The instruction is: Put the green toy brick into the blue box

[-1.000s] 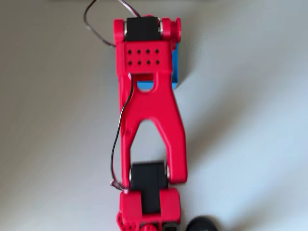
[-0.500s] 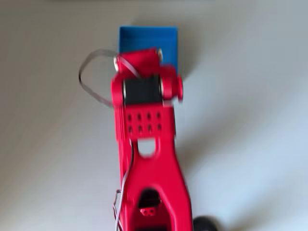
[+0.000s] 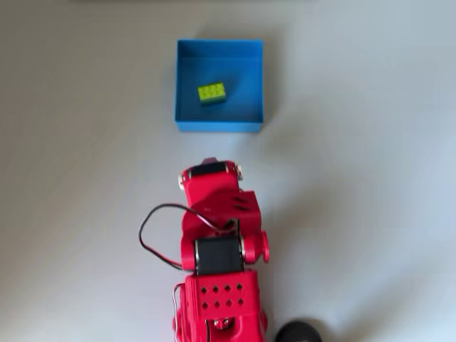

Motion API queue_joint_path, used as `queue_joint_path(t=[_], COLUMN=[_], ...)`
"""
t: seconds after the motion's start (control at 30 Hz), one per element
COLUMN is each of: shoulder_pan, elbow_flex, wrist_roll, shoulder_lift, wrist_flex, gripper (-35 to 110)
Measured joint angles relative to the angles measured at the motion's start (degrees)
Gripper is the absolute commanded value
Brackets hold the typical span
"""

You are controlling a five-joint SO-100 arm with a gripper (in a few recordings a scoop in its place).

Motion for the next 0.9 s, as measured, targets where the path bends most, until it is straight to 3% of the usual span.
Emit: queue_joint_path(t=[0.4,0.9], shoulder_pan=[1.05,1.58], elbow_flex=[17.14,19.86], wrist_roll=[-1.32,-0.09], shoulder_lift=[13.36,20.83], wrist_flex=[-4.66,-3.25], gripper=[0,0])
